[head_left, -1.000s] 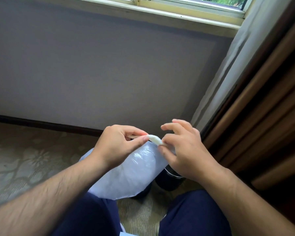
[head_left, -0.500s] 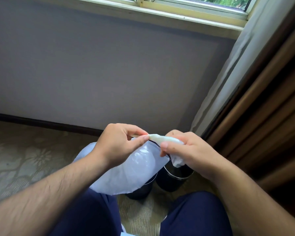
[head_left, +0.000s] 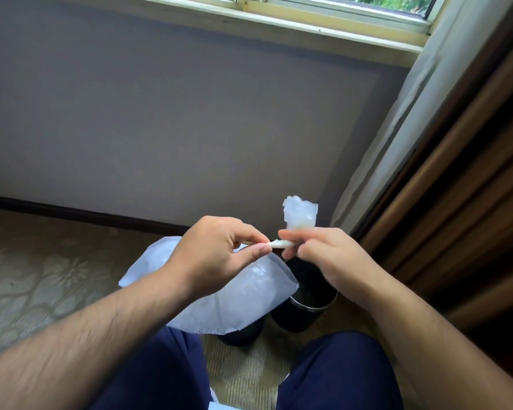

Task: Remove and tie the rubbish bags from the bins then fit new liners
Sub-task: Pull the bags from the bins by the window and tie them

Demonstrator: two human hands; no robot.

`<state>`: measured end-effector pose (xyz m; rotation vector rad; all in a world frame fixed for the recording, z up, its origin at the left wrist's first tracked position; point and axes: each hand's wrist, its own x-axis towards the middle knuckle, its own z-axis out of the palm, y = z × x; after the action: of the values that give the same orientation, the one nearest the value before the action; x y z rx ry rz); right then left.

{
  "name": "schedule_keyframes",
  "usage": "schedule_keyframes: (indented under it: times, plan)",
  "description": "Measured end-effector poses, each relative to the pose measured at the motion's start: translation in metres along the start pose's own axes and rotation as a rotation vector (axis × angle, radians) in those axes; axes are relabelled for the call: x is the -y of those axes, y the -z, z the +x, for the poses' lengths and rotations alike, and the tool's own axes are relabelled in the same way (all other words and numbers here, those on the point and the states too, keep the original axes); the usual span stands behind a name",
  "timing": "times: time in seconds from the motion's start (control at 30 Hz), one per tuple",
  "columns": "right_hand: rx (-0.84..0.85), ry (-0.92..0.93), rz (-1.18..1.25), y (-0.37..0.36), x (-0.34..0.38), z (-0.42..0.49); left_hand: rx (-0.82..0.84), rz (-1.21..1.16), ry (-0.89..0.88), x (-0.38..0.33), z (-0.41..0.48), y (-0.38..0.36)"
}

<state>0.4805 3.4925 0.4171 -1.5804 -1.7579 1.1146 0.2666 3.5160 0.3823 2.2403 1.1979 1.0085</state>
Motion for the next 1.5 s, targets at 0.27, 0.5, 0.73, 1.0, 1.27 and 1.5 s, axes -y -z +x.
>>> schedule_keyframes:
  times: [0.27, 0.5, 0.73, 1.0, 1.27, 1.5]
  plan:
    - [-0.091, 0.063, -0.794, -0.007, -0.019, 0.004, 0.0, 0.059, 0.038, 0.007, -0.001, -0.002]
    - [-0.096, 0.201, -0.709, -0.004, -0.029, 0.006, -0.036, -0.047, 0.12, 0.013, -0.002, -0.003]
    - [0.02, 0.049, -0.117, -0.007, -0.02, 0.001, -0.093, -0.107, 0.145, 0.013, 0.006, 0.007]
    - [0.028, 0.144, 0.491, -0.01, -0.014, -0.005, -0.064, -0.164, 0.147, 0.014, 0.009, 0.011]
    - [-0.058, 0.032, 0.842, -0.013, -0.009, 0.0, 0.019, 0.066, -0.159, 0.002, 0.003, 0.009]
    - [-0.023, -0.004, 0.576, -0.002, -0.022, -0.003, -0.001, 0.152, -0.327, -0.007, -0.001, 0.011]
